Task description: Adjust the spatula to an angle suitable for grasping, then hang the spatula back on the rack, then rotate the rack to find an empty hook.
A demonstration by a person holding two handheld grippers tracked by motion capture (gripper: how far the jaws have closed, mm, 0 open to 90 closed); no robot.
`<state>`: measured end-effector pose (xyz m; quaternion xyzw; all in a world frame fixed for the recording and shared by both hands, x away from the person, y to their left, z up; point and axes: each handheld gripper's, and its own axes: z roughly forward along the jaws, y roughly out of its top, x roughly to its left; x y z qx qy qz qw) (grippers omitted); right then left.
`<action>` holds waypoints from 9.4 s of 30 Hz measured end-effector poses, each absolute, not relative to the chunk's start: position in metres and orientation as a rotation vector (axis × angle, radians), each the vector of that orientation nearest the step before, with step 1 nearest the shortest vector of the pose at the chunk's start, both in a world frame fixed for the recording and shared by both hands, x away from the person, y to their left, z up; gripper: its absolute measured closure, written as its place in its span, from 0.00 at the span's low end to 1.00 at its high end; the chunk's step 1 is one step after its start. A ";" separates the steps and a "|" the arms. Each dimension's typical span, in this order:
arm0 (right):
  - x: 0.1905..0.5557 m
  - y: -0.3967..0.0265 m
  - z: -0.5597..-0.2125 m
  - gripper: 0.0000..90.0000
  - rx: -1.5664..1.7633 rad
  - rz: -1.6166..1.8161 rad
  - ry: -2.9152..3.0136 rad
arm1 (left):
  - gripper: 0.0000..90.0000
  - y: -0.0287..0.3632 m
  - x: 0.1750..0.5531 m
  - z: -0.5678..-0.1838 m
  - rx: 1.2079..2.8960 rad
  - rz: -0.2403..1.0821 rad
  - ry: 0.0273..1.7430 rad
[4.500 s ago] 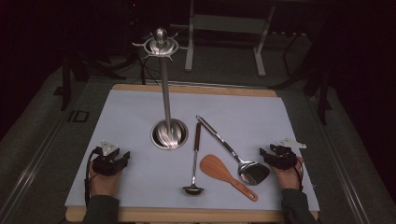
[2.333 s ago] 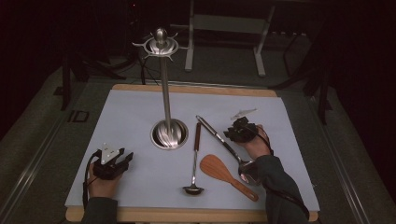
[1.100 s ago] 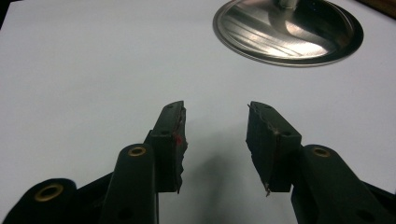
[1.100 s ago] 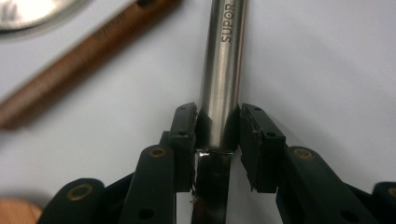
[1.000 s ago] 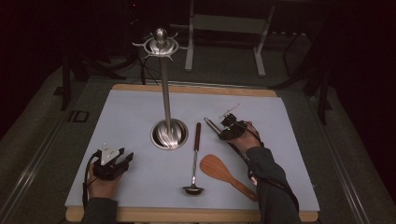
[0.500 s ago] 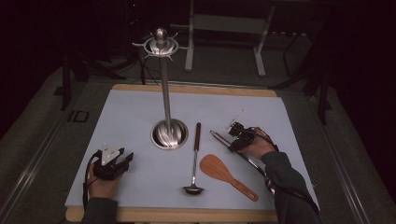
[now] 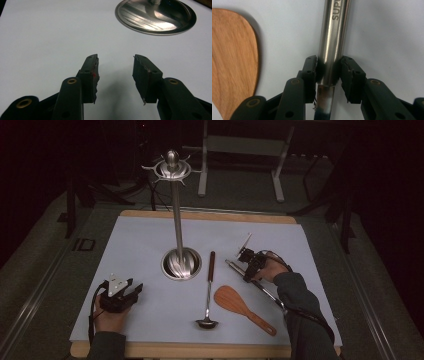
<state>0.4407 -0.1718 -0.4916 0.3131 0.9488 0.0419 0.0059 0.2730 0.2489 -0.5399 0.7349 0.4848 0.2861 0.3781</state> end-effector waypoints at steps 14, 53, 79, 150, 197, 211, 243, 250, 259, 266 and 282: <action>0.444 -0.166 -0.495 0.75 0.985 0.080 2.968 | 0.62 0.250 0.272 -0.540 1.860 0.731 1.236; 0.428 -0.183 -0.450 0.76 0.954 0.554 2.878 | 0.62 0.248 0.273 -0.540 1.881 0.741 1.238; 0.409 -0.186 -0.405 0.77 0.731 0.961 2.763 | 0.63 0.248 0.272 -0.540 1.884 0.748 1.234; 0.384 -0.151 -0.335 0.77 0.411 1.581 2.386 | 0.63 0.248 0.272 -0.540 1.880 0.745 1.233; 0.388 -0.093 -0.298 0.77 0.347 1.703 2.359 | 0.62 0.249 0.272 -0.540 1.870 0.741 1.235; 0.389 -0.079 -0.298 0.77 0.385 1.641 2.370 | 0.62 0.249 0.272 -0.540 1.866 0.739 1.238; 0.395 -0.091 -0.301 0.77 0.403 1.644 2.410 | 0.62 0.249 0.272 -0.540 1.861 0.742 1.241; 0.396 -0.105 -0.306 0.78 0.409 1.489 2.453 | 0.62 0.250 0.272 -0.540 1.859 0.741 1.244; 0.398 -0.115 -0.321 0.77 0.423 1.259 2.526 | 0.62 0.250 0.272 -0.540 1.858 0.741 1.245; 0.400 -0.123 -0.342 0.74 0.447 1.176 2.571 | 0.64 0.250 0.271 -0.539 1.849 0.744 1.240; 0.401 -0.155 -0.374 0.66 0.546 1.109 2.596 | 0.95 0.244 0.255 -0.500 1.664 0.694 1.112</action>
